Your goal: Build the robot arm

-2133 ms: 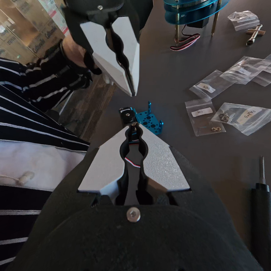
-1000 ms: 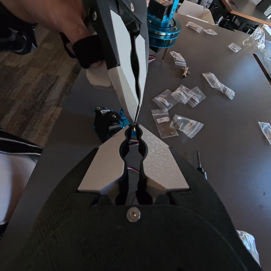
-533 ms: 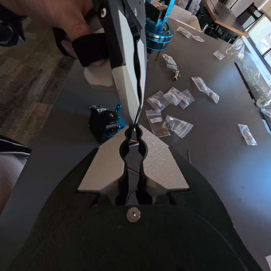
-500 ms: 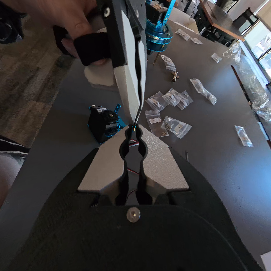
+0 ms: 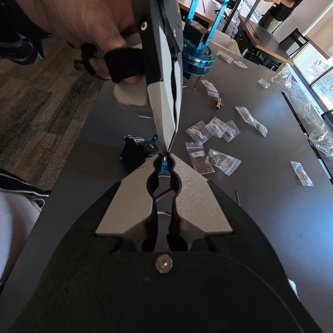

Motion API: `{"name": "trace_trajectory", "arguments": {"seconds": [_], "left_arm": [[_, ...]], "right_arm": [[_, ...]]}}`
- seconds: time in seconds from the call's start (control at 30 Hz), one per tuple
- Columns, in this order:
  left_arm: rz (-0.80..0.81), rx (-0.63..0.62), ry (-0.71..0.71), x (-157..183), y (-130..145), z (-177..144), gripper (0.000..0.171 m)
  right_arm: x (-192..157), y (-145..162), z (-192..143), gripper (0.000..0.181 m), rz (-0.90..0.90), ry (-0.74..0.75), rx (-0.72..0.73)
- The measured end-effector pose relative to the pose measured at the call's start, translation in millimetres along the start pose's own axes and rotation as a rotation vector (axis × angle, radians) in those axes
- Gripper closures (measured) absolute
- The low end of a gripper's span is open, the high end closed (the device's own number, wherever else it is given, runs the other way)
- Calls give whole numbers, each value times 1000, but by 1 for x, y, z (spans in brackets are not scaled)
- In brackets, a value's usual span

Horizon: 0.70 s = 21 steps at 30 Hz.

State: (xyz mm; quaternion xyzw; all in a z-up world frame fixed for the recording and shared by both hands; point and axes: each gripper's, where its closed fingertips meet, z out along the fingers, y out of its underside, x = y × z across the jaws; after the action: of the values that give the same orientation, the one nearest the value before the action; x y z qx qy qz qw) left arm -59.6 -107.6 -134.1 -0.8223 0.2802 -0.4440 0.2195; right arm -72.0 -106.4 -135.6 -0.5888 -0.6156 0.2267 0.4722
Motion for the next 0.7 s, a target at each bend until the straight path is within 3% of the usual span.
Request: {"name": "trace_trajectory", "arguments": {"seconds": [0.27, 0.5, 0.7], "left_arm": [[2, -23, 4, -3, 3, 2, 171], [13, 55, -1, -7, -6, -4, 167], [54, 46, -41, -13, 2, -4, 167]], "right_arm": [[0, 5, 3, 177, 157, -69, 7], [-1, 3, 3, 178, 648, -345, 49], [-9, 14, 10, 177, 658, -431, -13]]}}
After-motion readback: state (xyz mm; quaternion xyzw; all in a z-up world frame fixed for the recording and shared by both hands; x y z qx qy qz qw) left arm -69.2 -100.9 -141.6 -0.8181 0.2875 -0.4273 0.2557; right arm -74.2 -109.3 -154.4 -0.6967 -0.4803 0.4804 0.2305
